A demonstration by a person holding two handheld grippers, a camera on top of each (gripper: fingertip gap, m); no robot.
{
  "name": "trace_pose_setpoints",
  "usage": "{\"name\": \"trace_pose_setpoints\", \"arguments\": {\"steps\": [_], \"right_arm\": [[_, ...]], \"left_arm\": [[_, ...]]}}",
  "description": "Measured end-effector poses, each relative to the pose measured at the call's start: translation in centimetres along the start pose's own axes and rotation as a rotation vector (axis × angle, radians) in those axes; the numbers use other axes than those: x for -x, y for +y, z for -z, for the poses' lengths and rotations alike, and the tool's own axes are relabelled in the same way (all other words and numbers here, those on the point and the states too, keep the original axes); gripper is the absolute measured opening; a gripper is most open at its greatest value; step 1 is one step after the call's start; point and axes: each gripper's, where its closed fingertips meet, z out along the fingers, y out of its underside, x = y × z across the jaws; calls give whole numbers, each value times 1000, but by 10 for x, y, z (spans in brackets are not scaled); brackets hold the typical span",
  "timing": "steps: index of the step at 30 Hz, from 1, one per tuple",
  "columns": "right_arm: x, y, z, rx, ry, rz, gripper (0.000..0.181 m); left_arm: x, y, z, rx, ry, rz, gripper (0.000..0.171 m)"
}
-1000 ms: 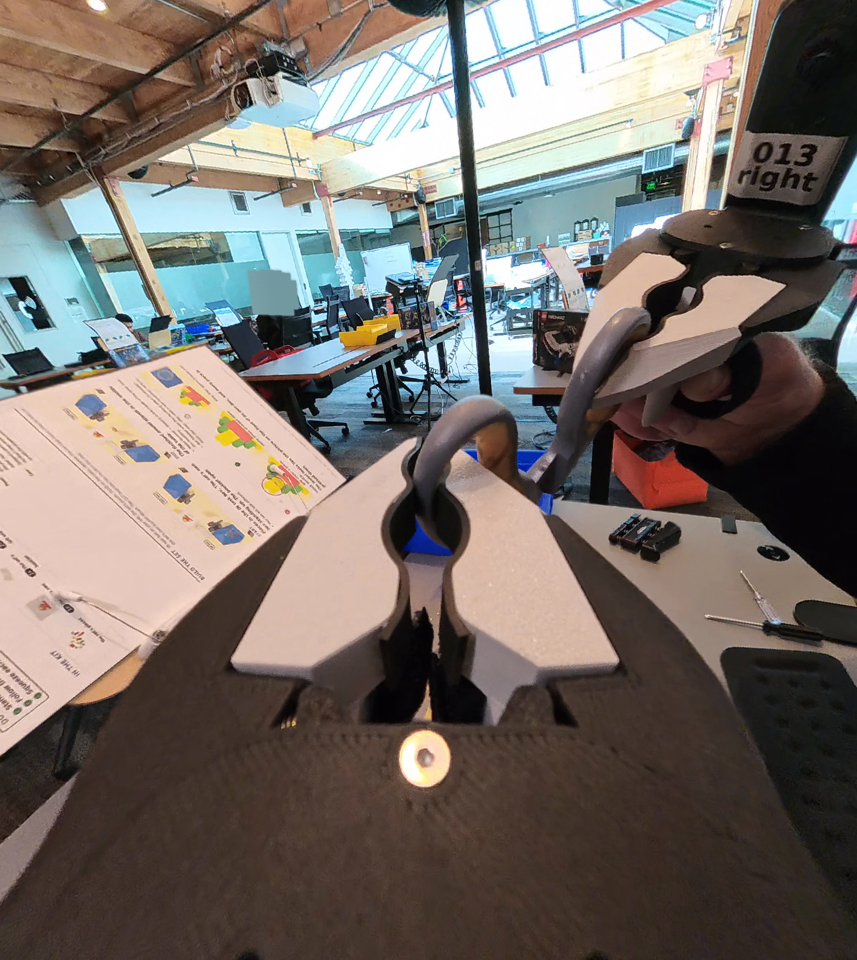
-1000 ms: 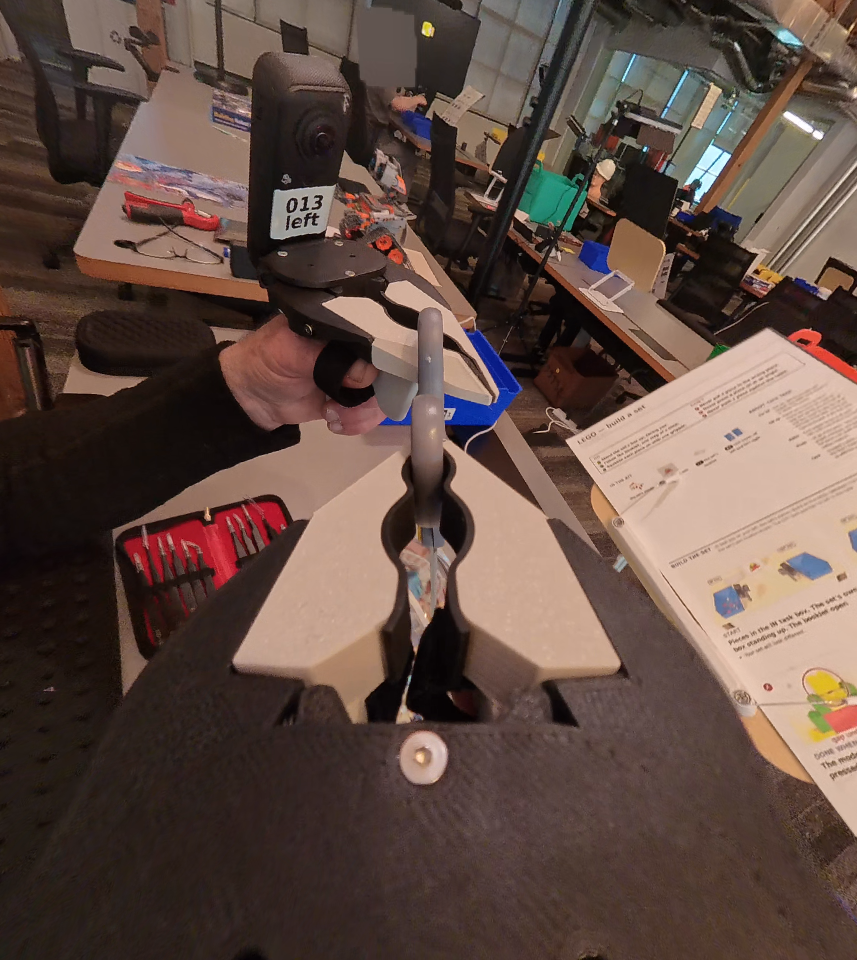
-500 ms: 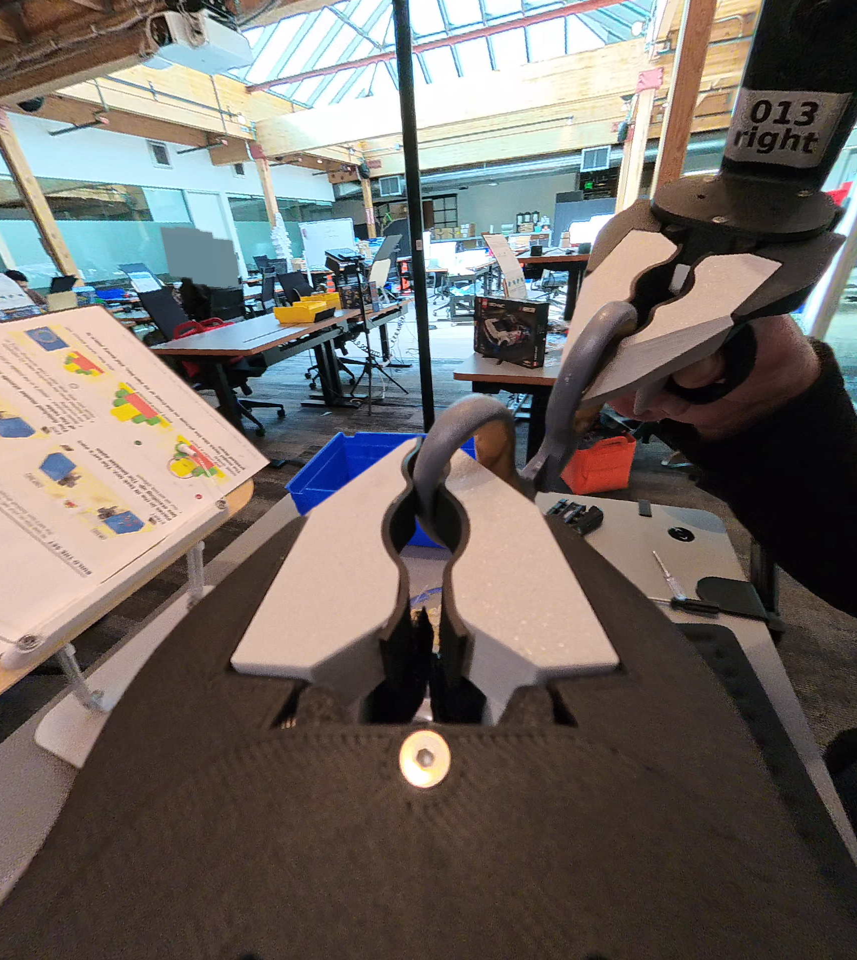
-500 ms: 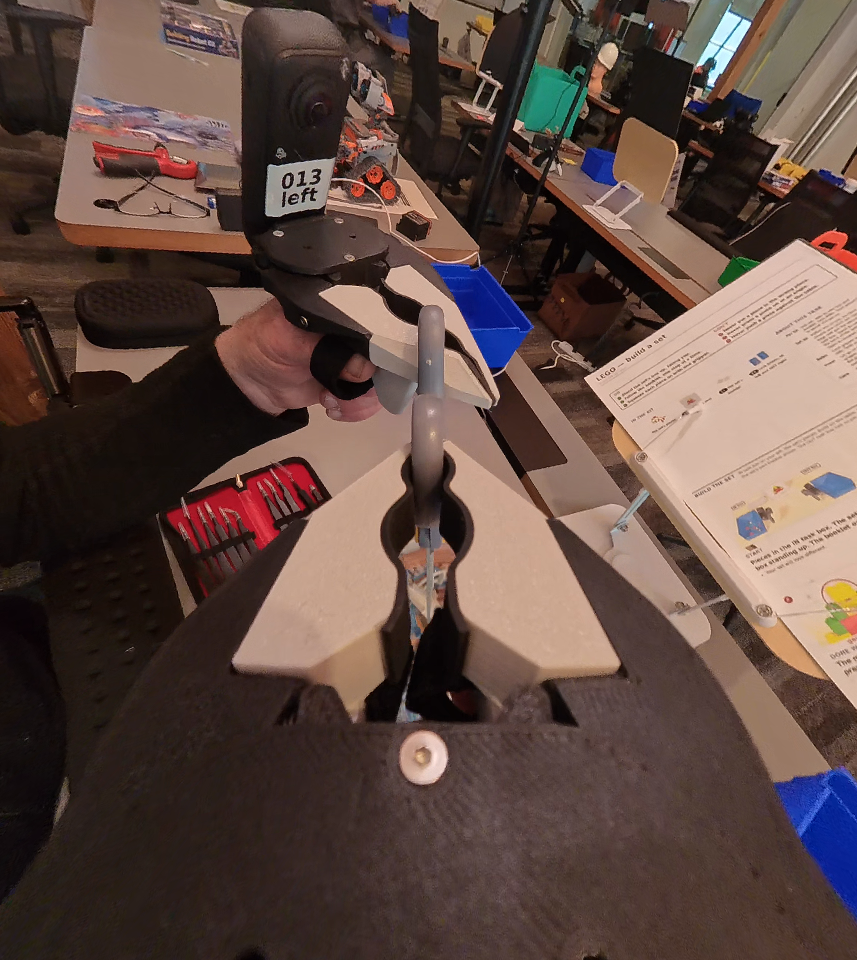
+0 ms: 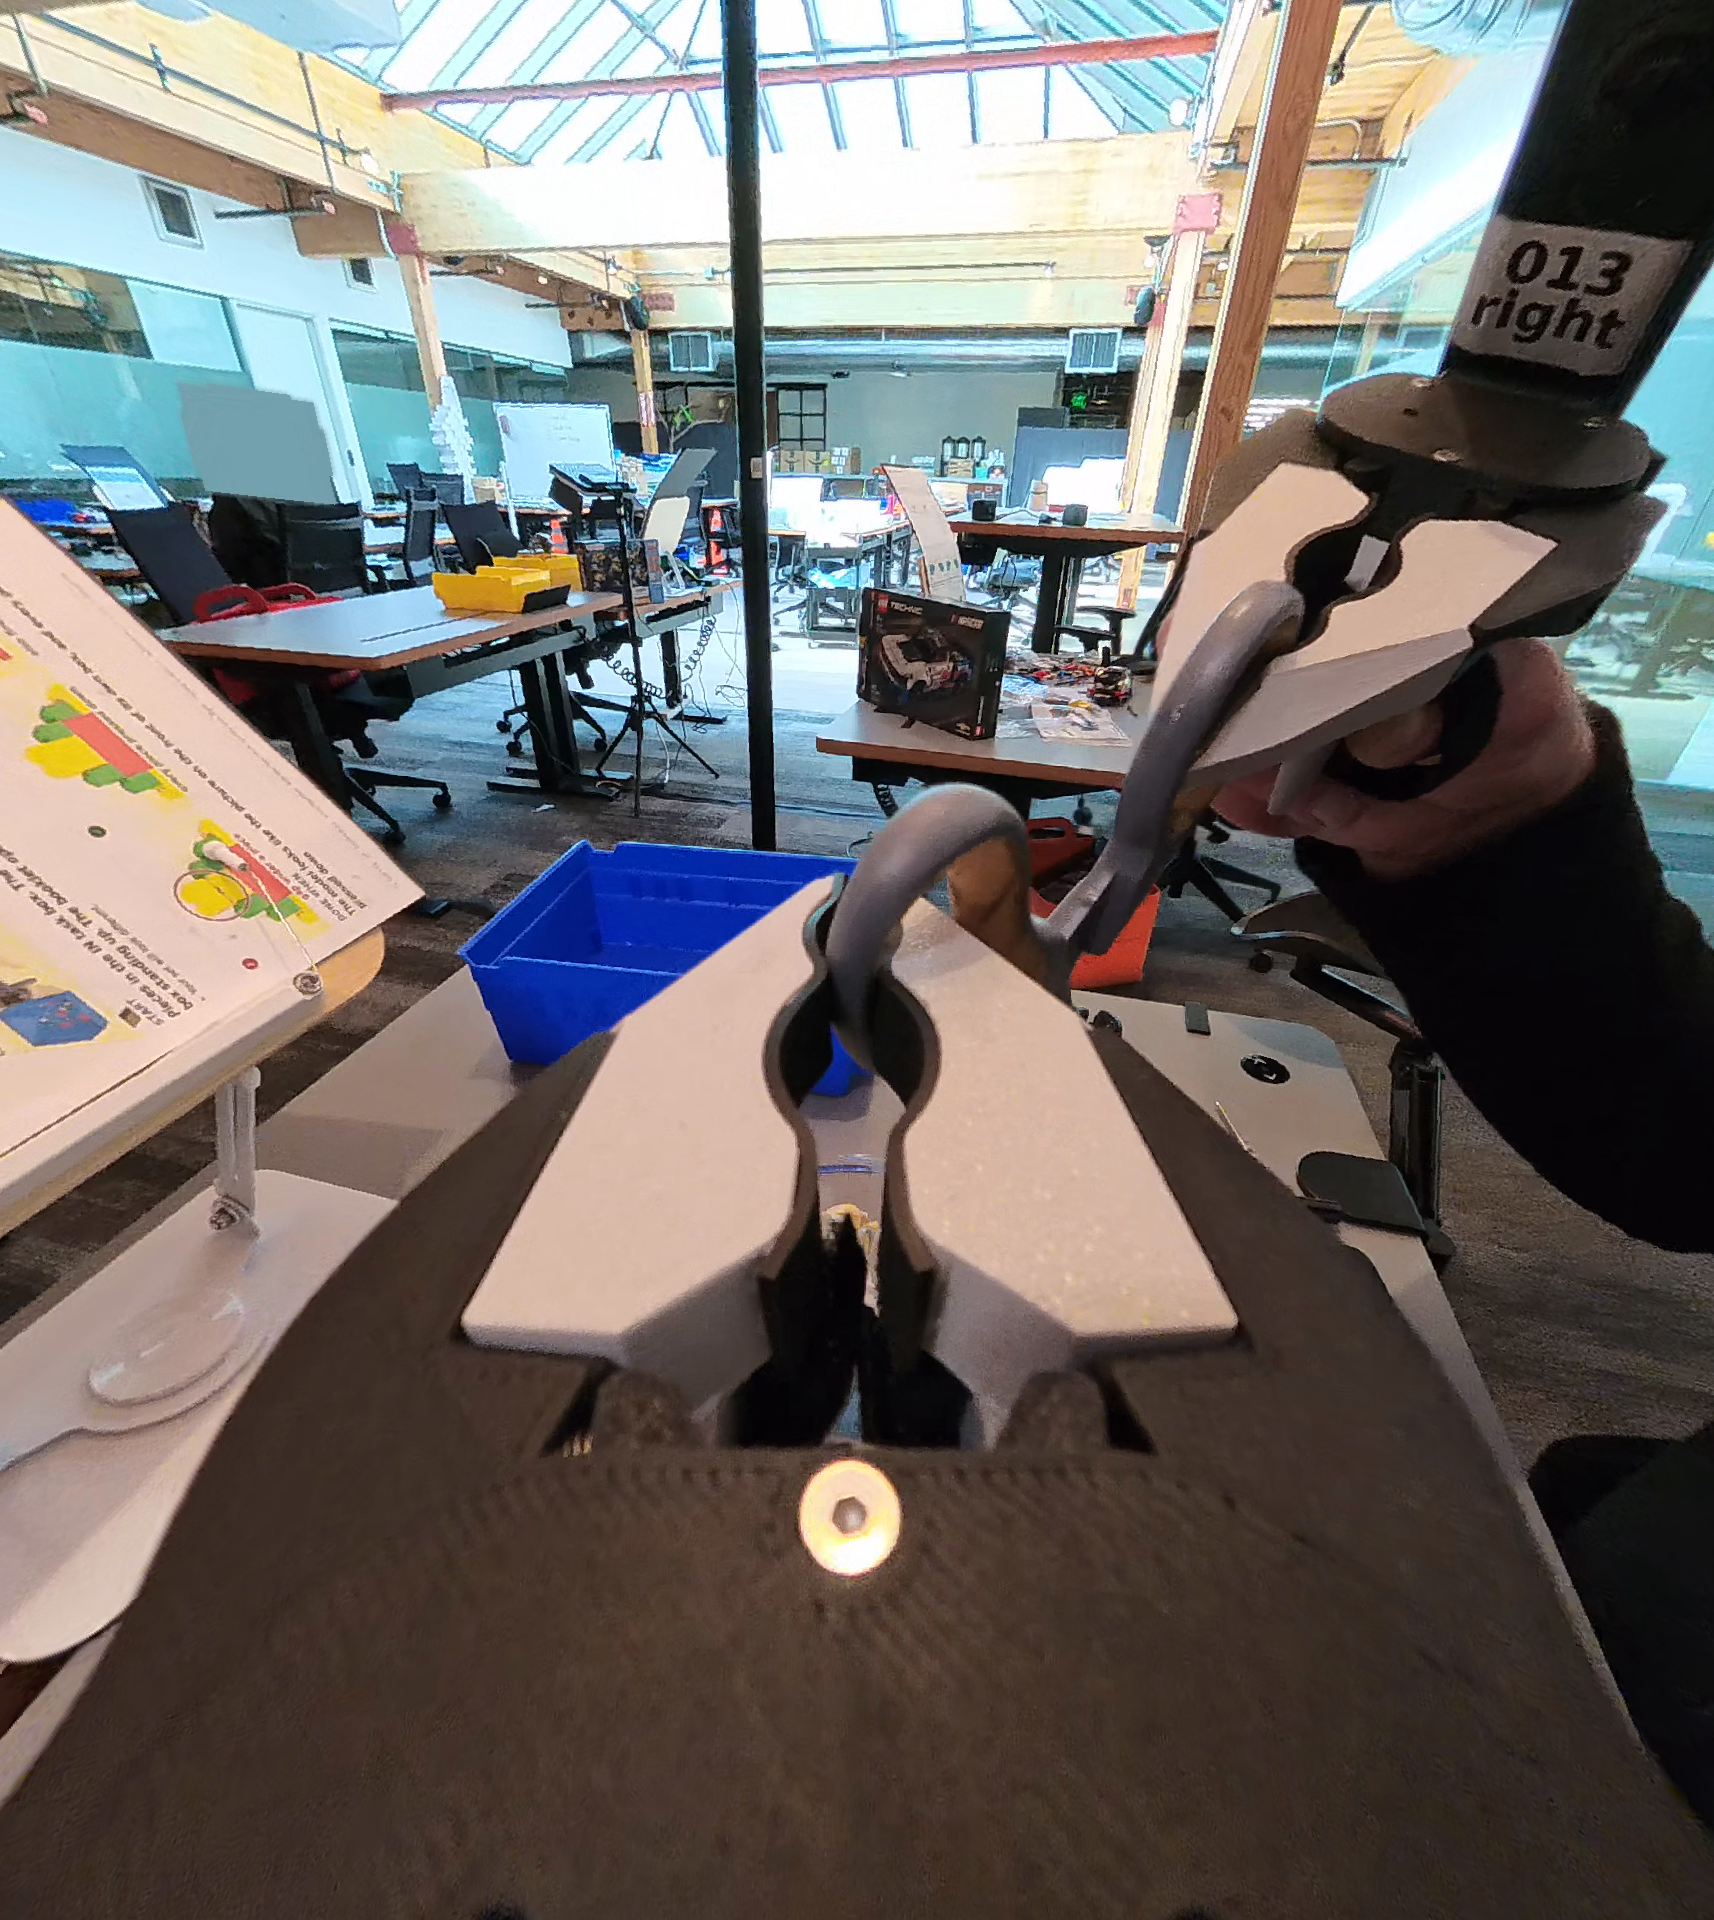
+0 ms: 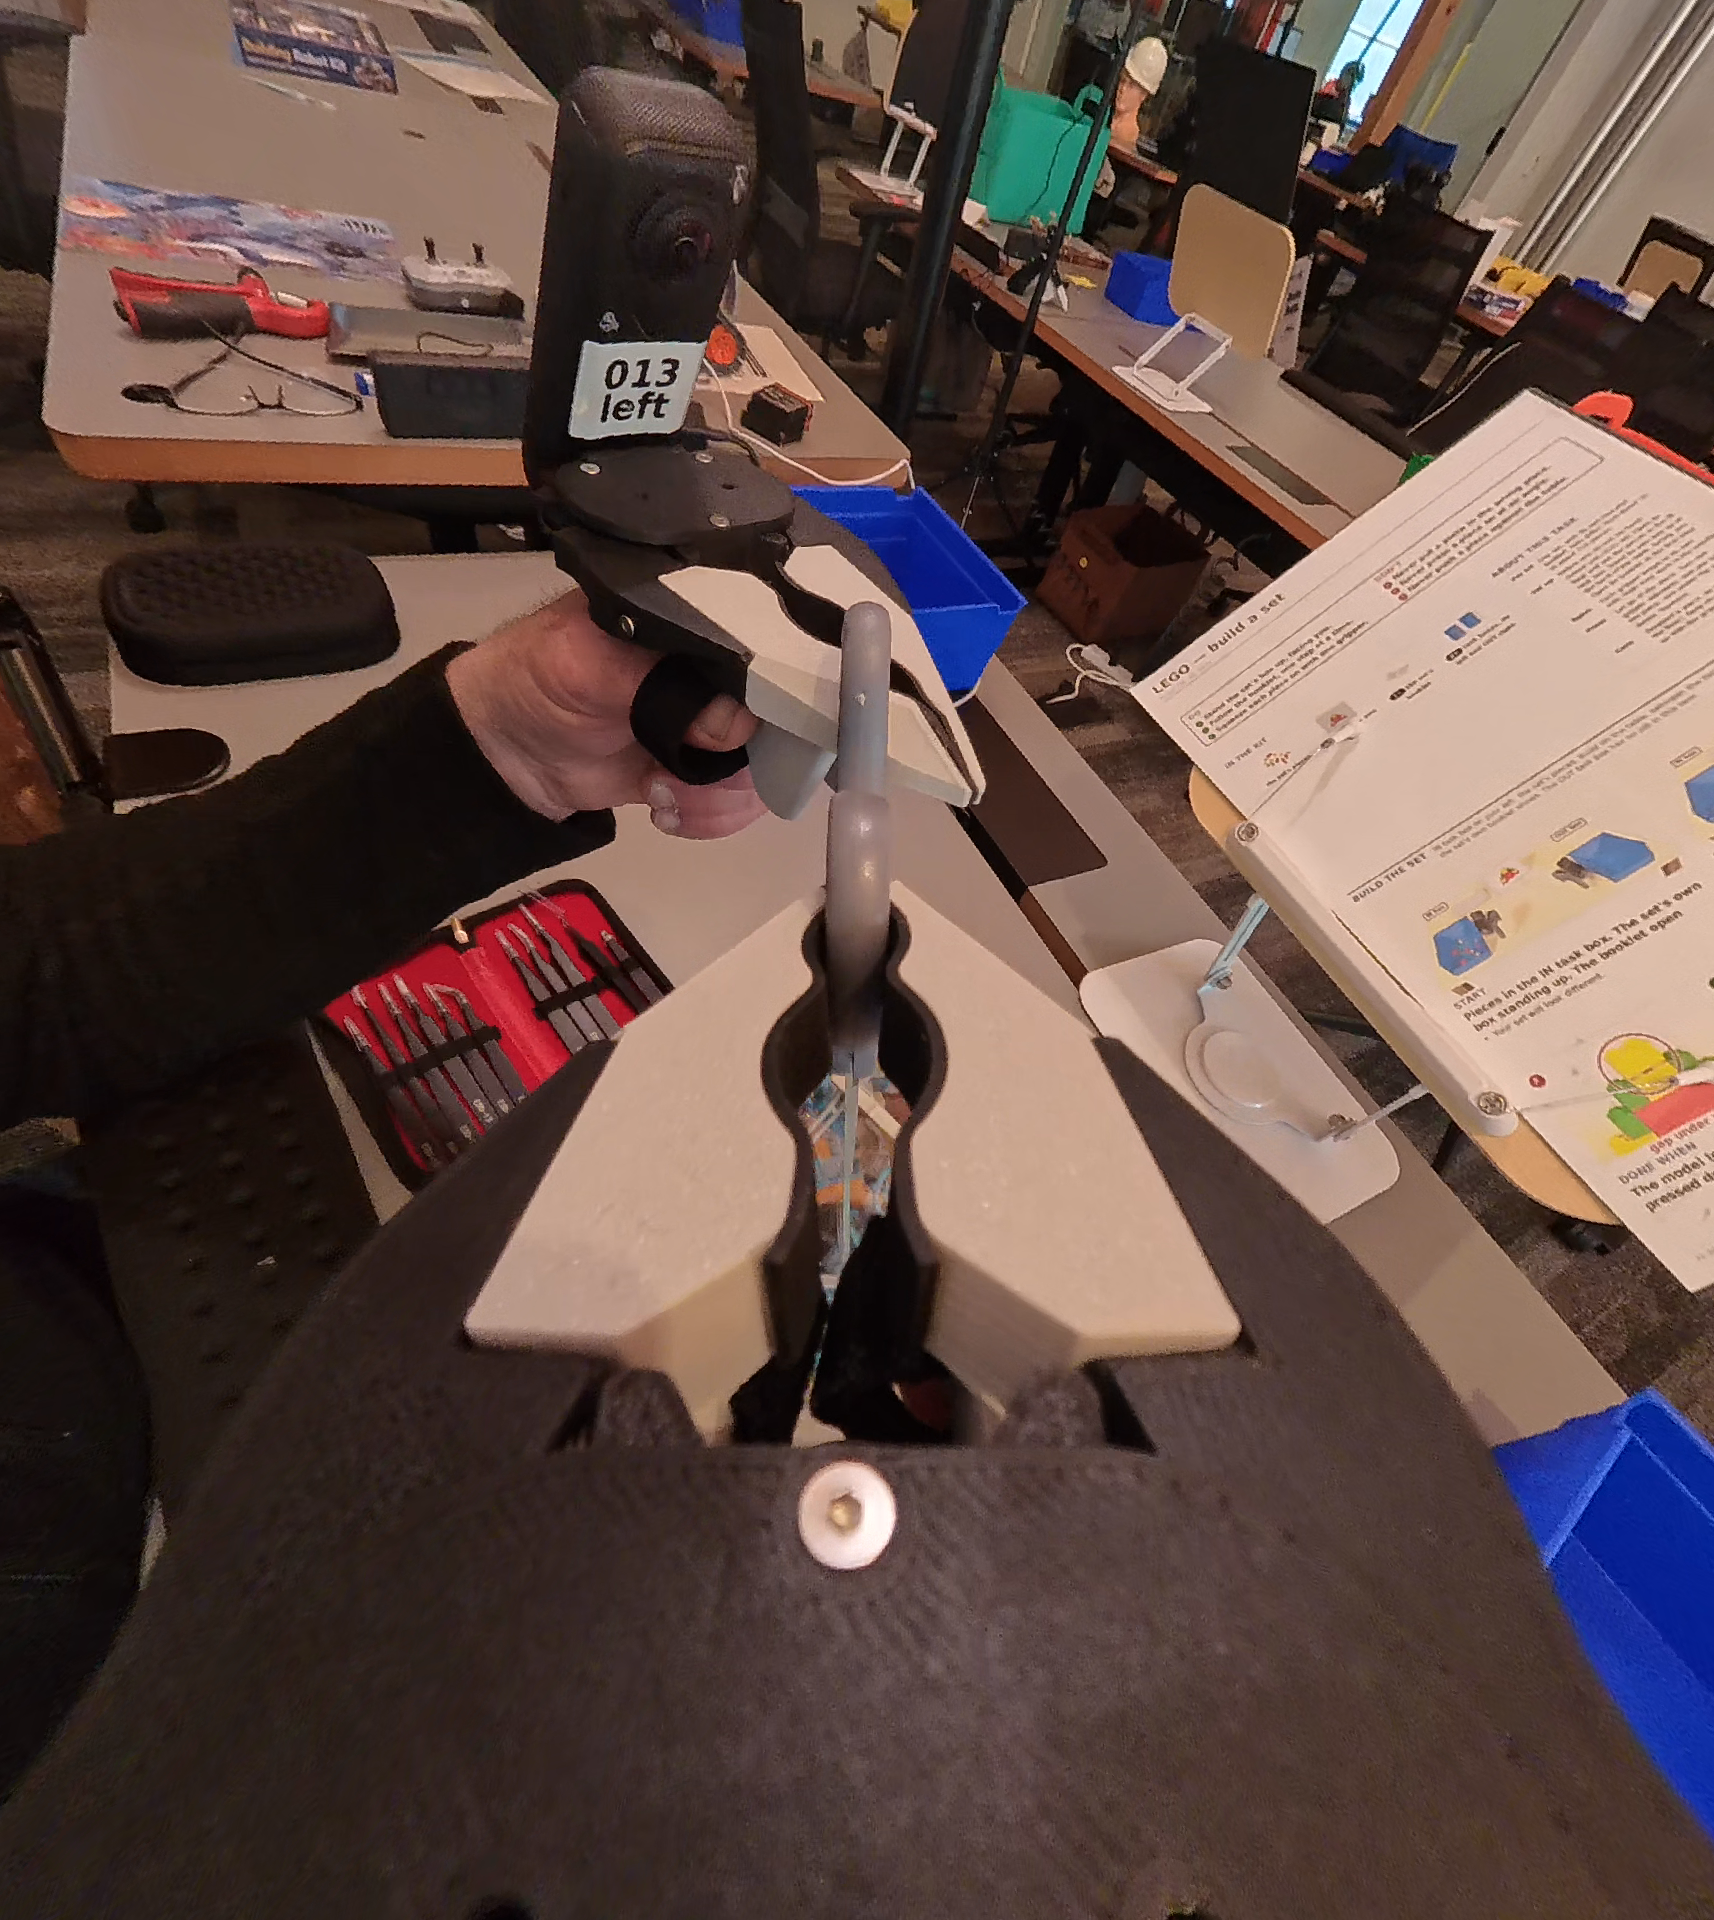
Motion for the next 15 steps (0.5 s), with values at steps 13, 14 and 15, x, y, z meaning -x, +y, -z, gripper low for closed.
{"name": "trace_pose_setpoints", "arguments": {"steps": [13,14,15], "right_arm": [[3,48,-17,106,-8,-22,0],[4,50,-14,95,-12,-47,0],[3,52,-11,86,-10,-69,0]], "left_arm": [[-9,51,-13,109,59,18,0],[-11,52,-15,119,74,21,0],[-12,53,-19,136,75,31,0]]}}
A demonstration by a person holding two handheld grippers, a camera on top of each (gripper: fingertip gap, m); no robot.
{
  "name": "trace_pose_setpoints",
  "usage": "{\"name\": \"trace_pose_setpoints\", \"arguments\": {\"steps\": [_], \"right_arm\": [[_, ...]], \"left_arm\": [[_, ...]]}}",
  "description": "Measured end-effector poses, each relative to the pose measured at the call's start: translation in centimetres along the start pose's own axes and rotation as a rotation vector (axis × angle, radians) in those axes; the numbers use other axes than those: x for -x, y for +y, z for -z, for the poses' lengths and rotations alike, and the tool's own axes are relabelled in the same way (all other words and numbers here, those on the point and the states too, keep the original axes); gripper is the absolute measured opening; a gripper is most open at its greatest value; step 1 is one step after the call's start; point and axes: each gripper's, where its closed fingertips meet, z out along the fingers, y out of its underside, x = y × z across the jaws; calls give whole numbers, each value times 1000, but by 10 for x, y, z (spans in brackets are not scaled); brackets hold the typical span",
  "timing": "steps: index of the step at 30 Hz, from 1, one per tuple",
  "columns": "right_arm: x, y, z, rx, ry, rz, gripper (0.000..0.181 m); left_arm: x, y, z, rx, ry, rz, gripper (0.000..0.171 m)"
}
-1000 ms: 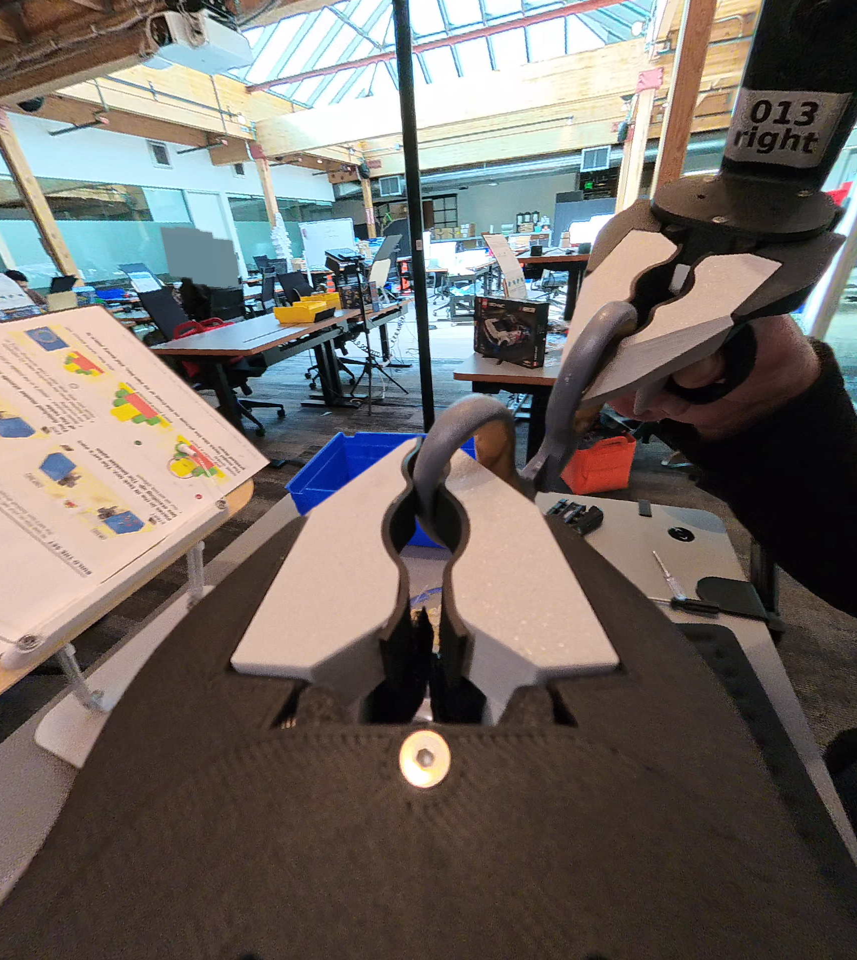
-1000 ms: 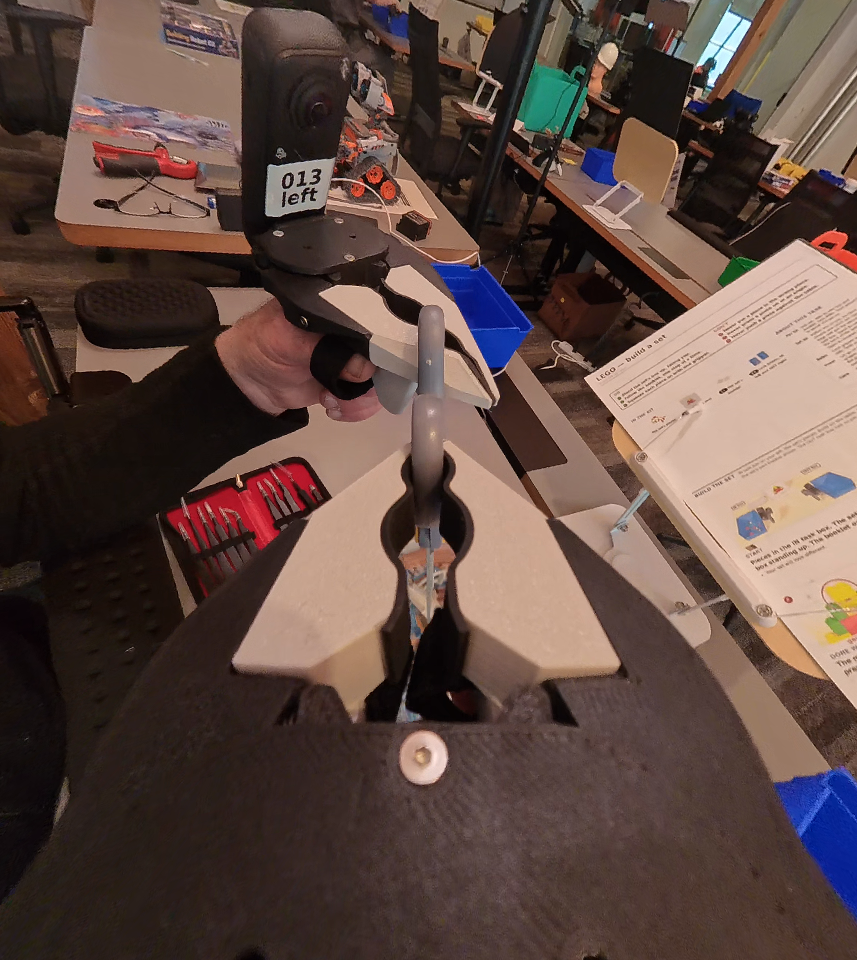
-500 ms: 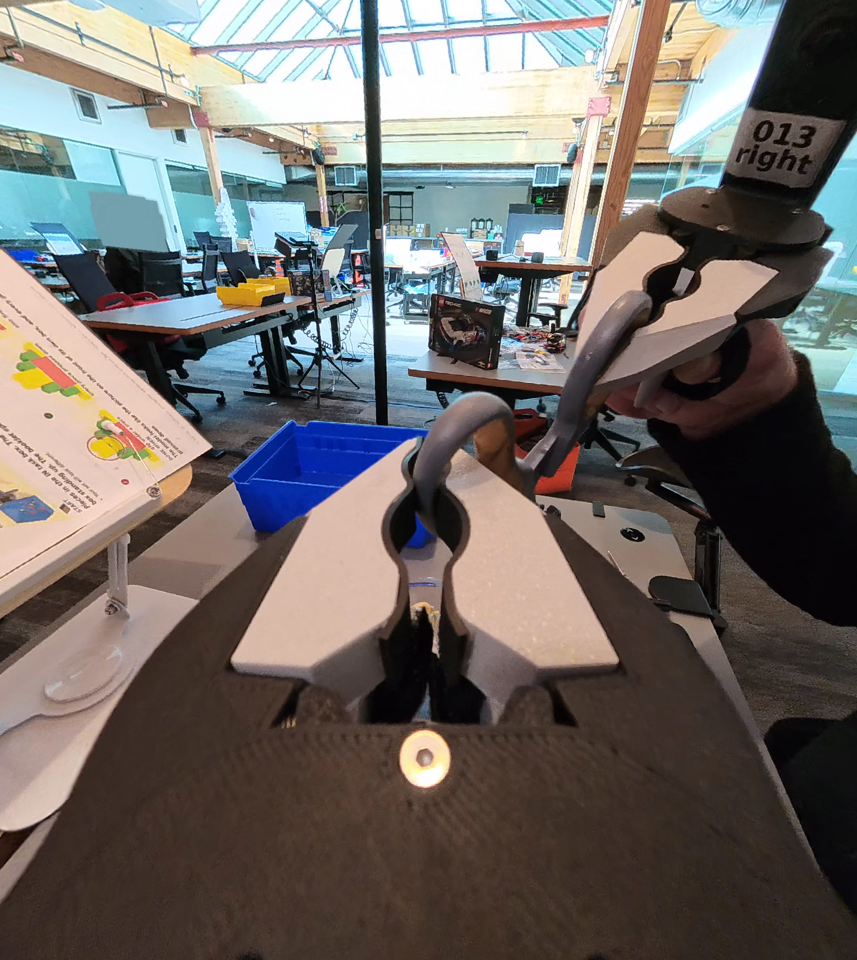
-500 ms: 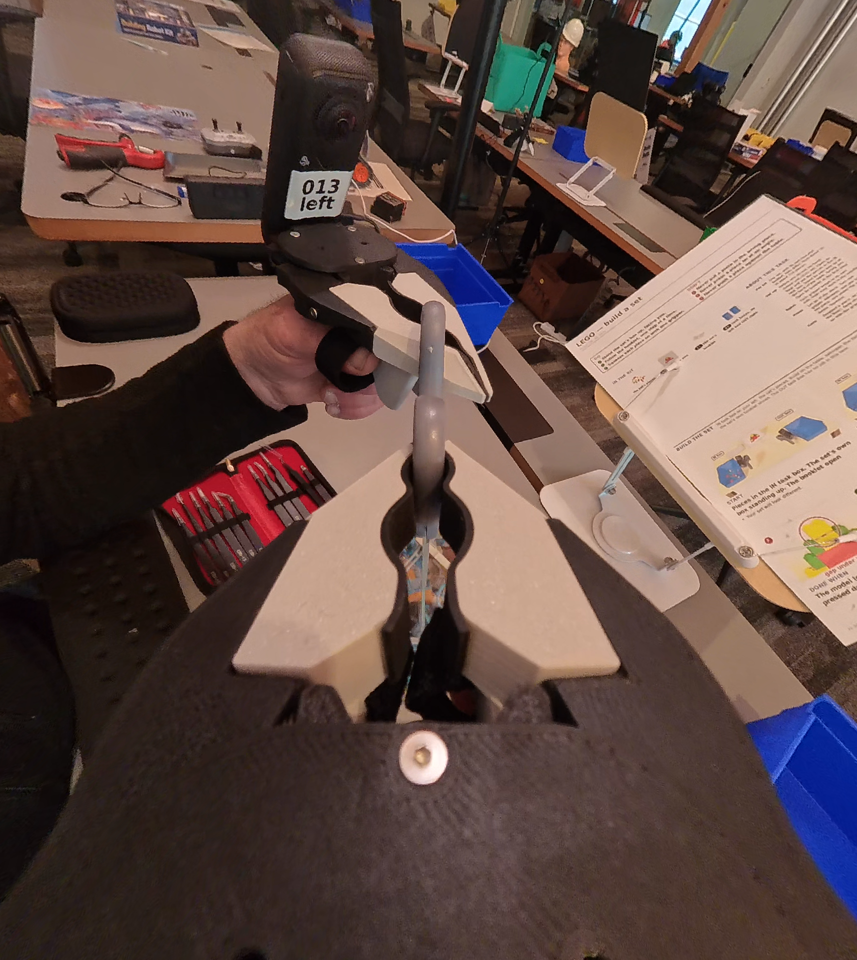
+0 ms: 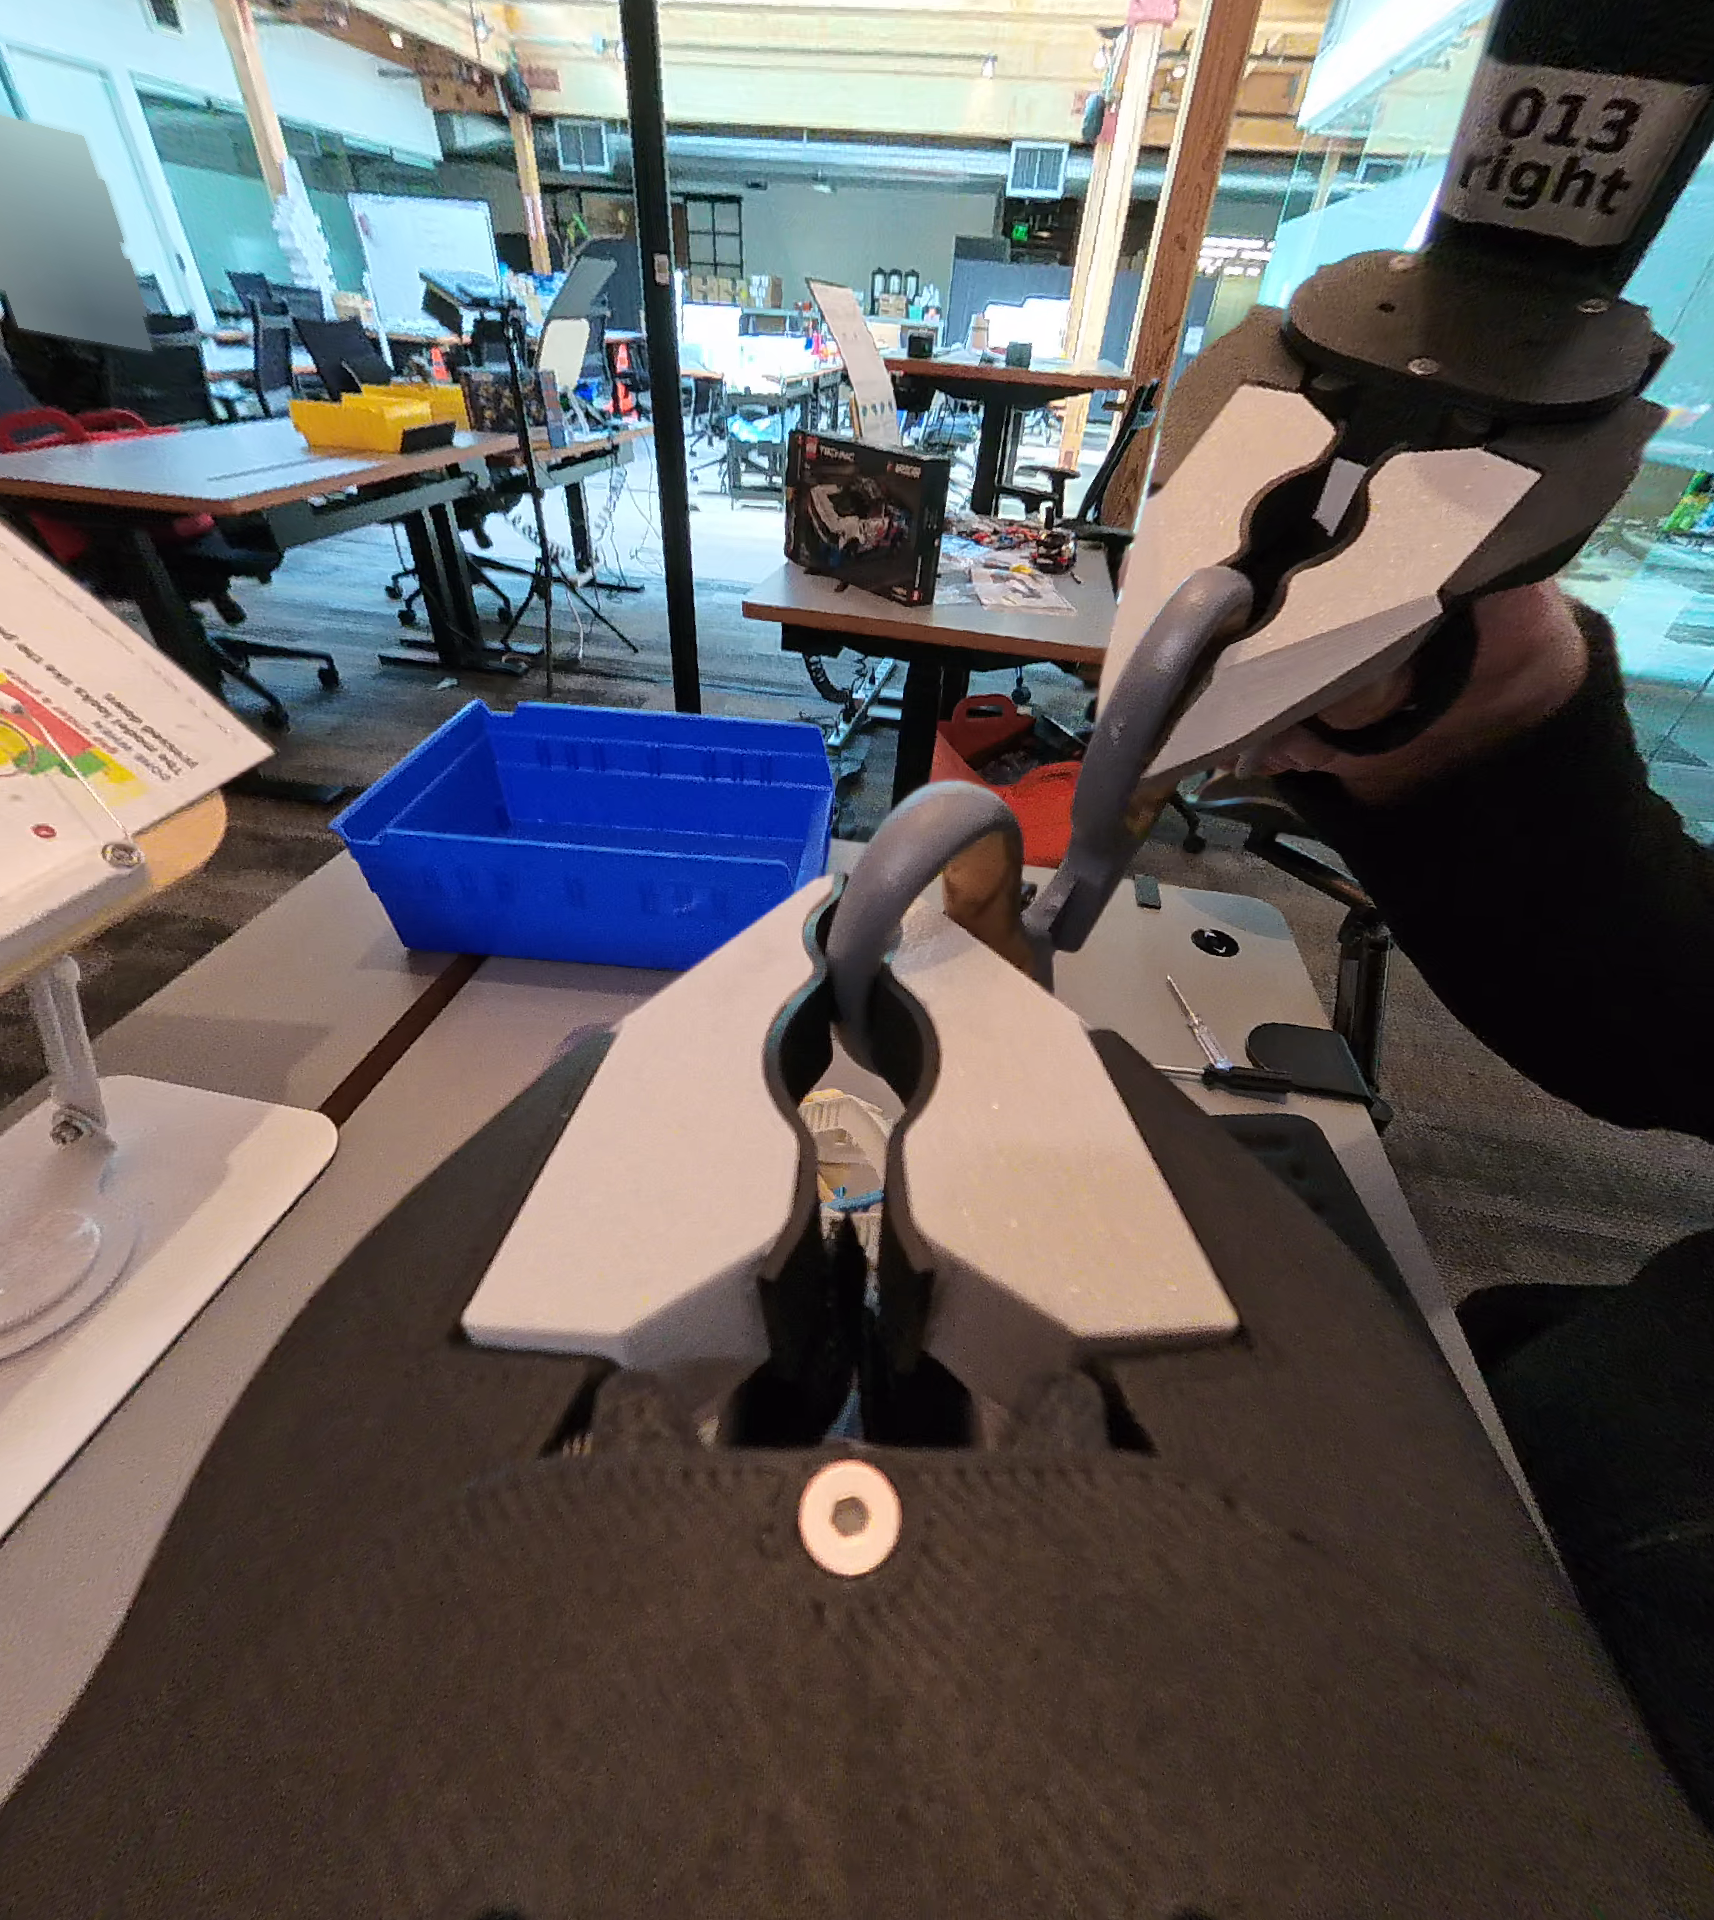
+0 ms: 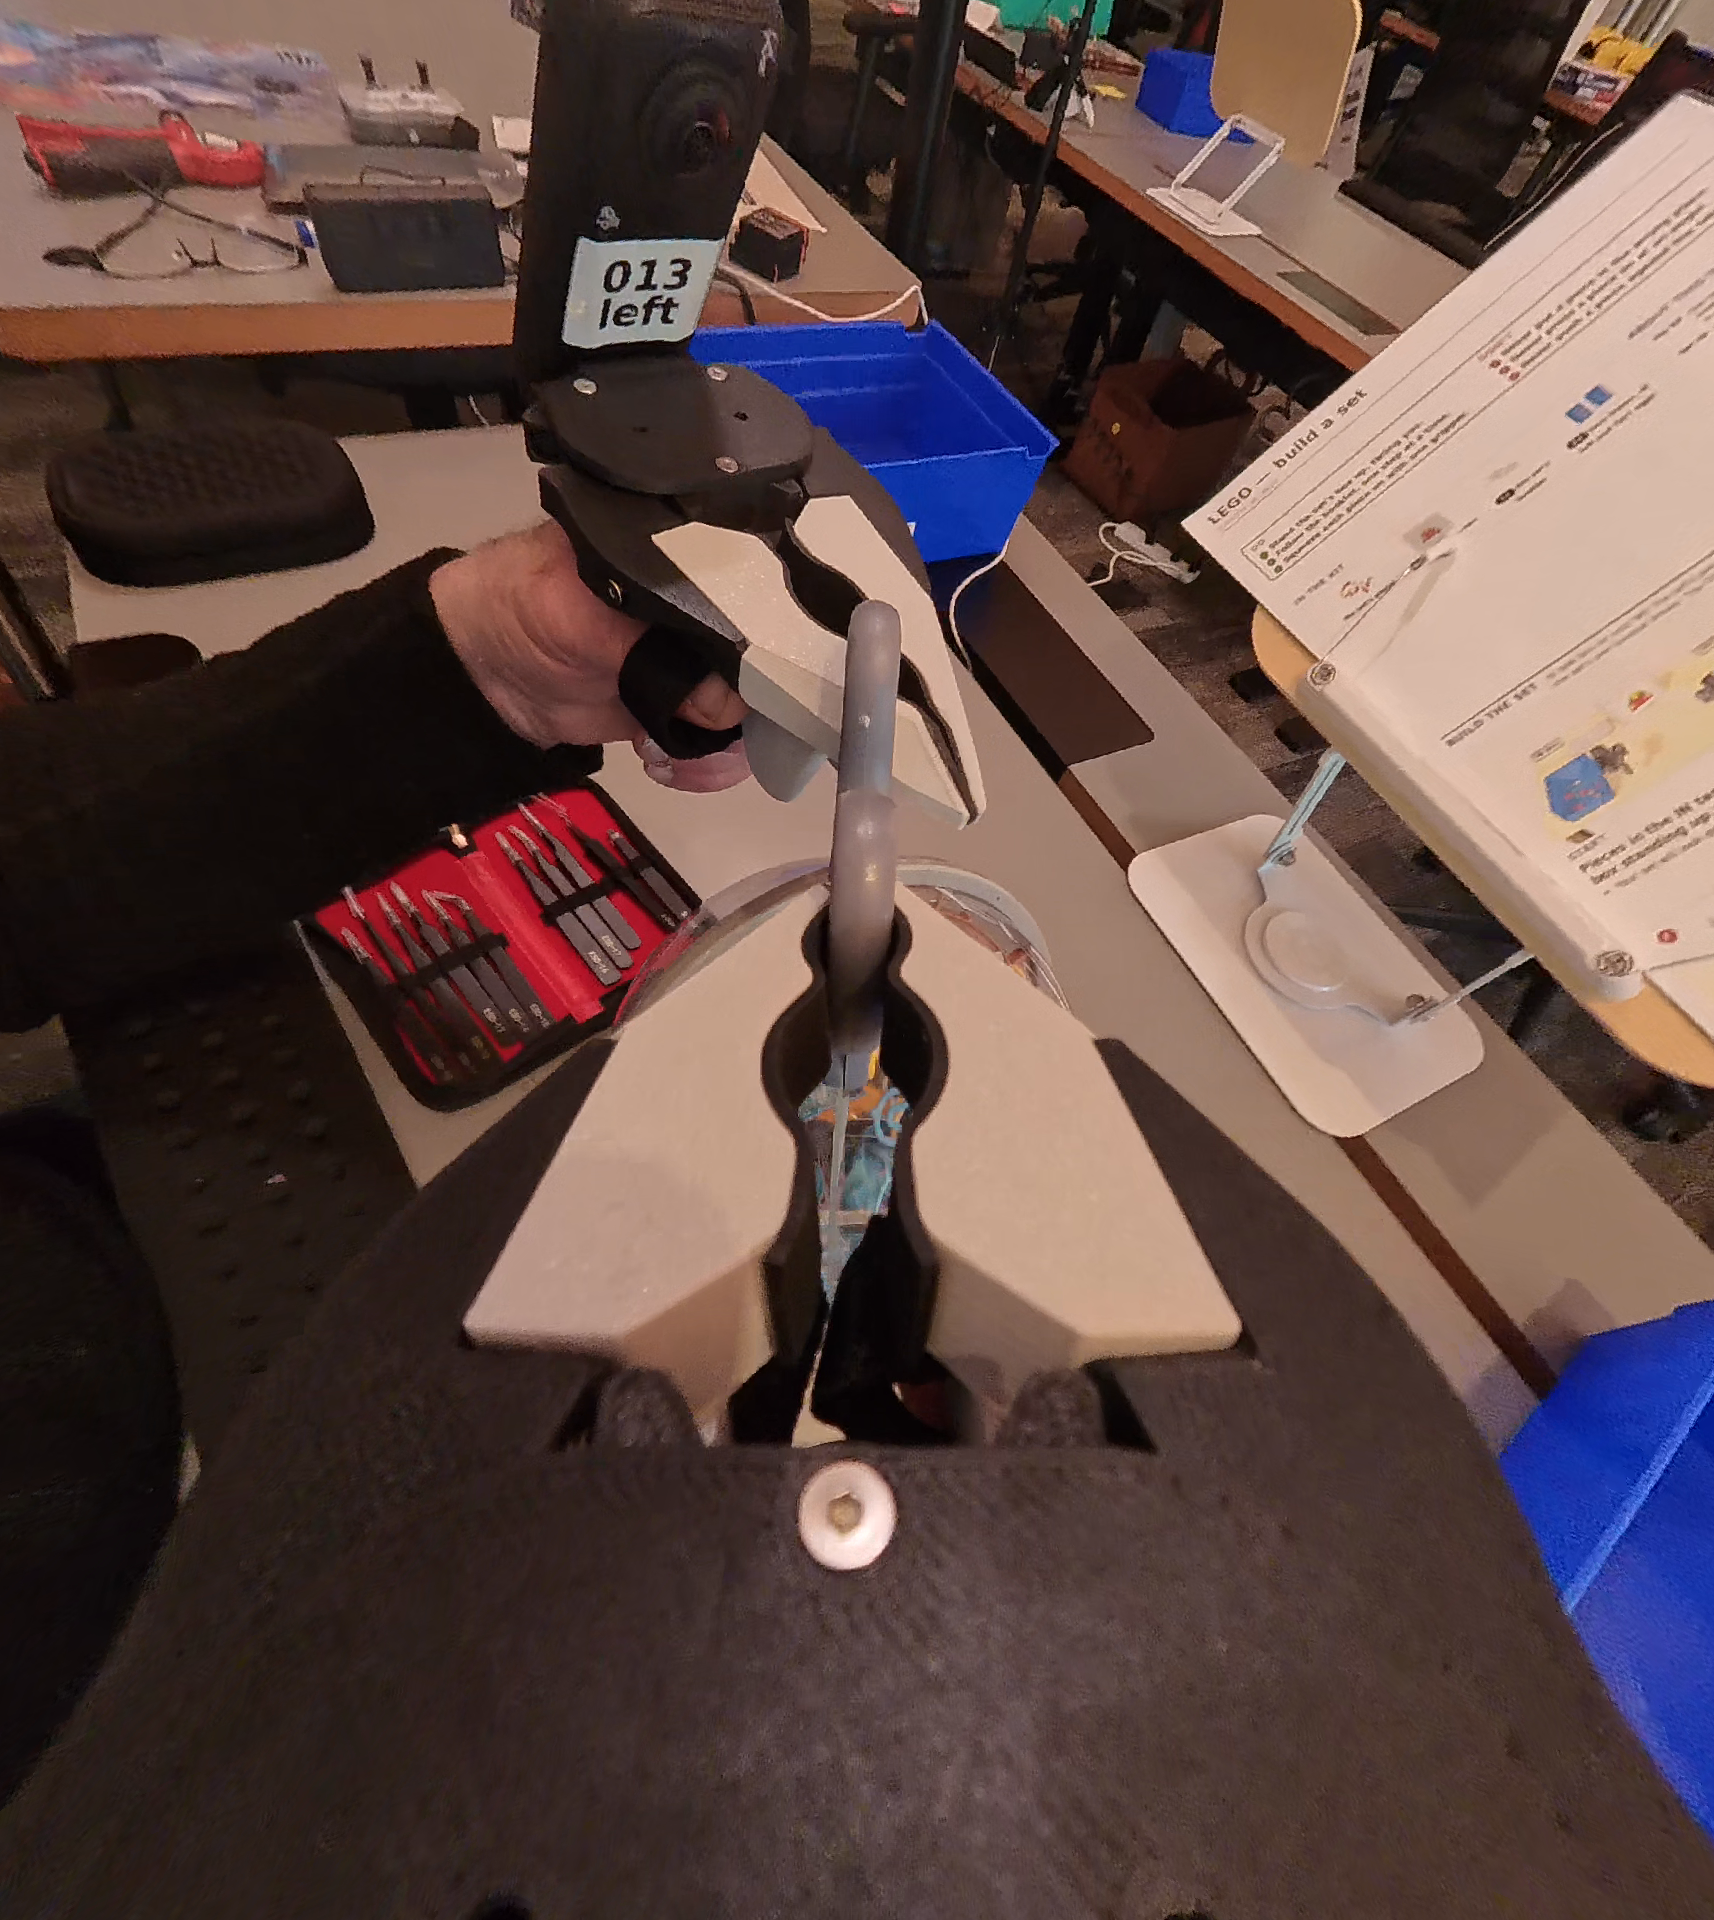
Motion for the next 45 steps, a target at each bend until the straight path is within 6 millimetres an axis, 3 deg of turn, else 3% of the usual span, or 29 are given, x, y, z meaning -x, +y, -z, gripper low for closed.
{"name": "trace_pose_setpoints", "arguments": {"steps": [8,17,45], "right_arm": [[-21,20,24,-68,21,-170,0],[-22,45,34,-162,-17,-234,0],[-15,51,56,-128,-18,-131,0]], "left_arm": [[6,19,-29,168,91,155,0],[-8,27,-46,236,82,96,0],[-33,14,-70,175,2,-91,0]]}}
